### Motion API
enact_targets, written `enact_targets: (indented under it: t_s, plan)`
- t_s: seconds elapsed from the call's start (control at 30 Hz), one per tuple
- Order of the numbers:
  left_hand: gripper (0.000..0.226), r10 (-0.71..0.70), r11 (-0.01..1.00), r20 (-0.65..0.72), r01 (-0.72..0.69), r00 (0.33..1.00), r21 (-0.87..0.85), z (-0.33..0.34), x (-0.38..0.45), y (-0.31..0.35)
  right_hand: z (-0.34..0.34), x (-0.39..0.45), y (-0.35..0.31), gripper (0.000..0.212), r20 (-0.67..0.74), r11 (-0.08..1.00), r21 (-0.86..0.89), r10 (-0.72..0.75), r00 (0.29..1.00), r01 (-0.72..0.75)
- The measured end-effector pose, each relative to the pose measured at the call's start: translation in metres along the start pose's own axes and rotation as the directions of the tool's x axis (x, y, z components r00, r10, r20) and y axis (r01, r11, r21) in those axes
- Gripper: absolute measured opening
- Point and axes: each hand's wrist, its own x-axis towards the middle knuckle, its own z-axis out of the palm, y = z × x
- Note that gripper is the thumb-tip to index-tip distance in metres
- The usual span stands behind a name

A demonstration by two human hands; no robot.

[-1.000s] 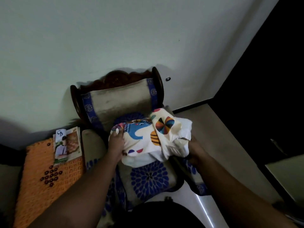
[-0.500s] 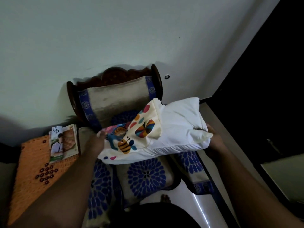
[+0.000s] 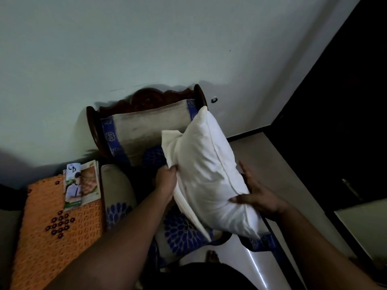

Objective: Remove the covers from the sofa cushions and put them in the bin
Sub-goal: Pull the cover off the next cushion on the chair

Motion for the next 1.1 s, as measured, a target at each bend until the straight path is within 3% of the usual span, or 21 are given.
enact_targets:
  t_s: [0.07,0.1,0.13,0.2,0.27,0.37,0.43,0.5,0.53,0.63,0.73,0.83,0.93,1.1]
  plan:
    - [0.03,0.057,0.998,-0.022,-0.057,0.998,0.019,0.004,-0.008,-0.003,0.008,0.015,-0.014,0.094,0.052,0.984,-0.159,0.085,0.995,-0.076]
    - [0.032,0.086,0.996,-0.015,-0.085,0.996,0.034,0.004,-0.012,-0.004,0.015,0.025,-0.019,0.094,-0.027,0.963,-0.239,0.125,0.992,-0.128]
    - [0.033,0.104,0.994,-0.004,-0.104,0.995,0.027,0.005,-0.015,-0.004,0.022,0.036,-0.021,0.1,-0.183,0.945,-0.278,0.126,0.975,-0.174]
    - [0.034,0.122,0.993,0.028,-0.122,0.992,-0.008,0.005,-0.02,-0.005,0.033,0.052,-0.016,0.101,-0.548,0.945,-0.237,0.062,0.834,-0.226]
    - [0.045,0.138,0.988,0.027,-0.139,0.99,0.062,-0.001,-0.02,-0.003,0.04,0.06,-0.009,0.091,-0.671,0.959,-0.204,0.011,0.741,-0.199]
    - [0.085,0.122,0.896,-0.086,-0.073,0.989,0.438,-0.019,0.001,0.007,0.049,0.06,-0.004,0.071,-0.622,0.931,-0.333,-0.098,0.777,-0.149]
    - [0.099,0.091,0.914,-0.174,-0.013,0.981,0.405,-0.033,0.02,0.022,0.056,0.055,-0.004,0.052,-0.56,0.931,-0.356,-0.141,0.816,-0.084]
    - [0.084,0.075,0.98,-0.171,-0.041,0.983,0.193,-0.04,0.036,0.034,0.062,0.046,-0.013,0.034,-0.513,0.955,-0.297,-0.15,0.845,-0.011]
    - [0.071,0.104,0.979,-0.13,-0.078,0.986,0.188,-0.043,0.04,0.039,0.061,0.041,-0.02,0.03,-0.49,0.961,-0.274,-0.162,0.856,0.025]
    - [0.051,0.213,0.87,-0.082,-0.15,0.974,0.47,-0.052,0.054,0.032,0.047,0.028,-0.036,0.02,-0.482,0.969,-0.226,-0.198,0.853,0.097]
    - [0.043,0.237,0.788,-0.08,-0.143,0.968,0.598,-0.059,0.062,0.018,0.032,0.019,-0.047,0.012,-0.469,0.965,-0.222,-0.233,0.852,0.142]
    - [0.035,0.204,0.798,-0.166,-0.065,0.965,0.599,-0.083,0.057,0.001,0.018,0.005,-0.057,0.011,-0.46,0.954,-0.25,-0.268,0.846,0.166]
    - [0.034,0.158,0.839,-0.267,0.014,0.951,0.544,-0.119,0.055,-0.028,-0.004,-0.003,-0.07,0.016,-0.585,0.959,-0.193,-0.282,0.761,0.207]
    - [0.024,0.053,0.902,-0.005,-0.046,0.999,0.429,-0.104,0.047,-0.037,-0.005,0.032,-0.083,0.02,-0.575,0.945,-0.27,-0.311,0.757,0.184]
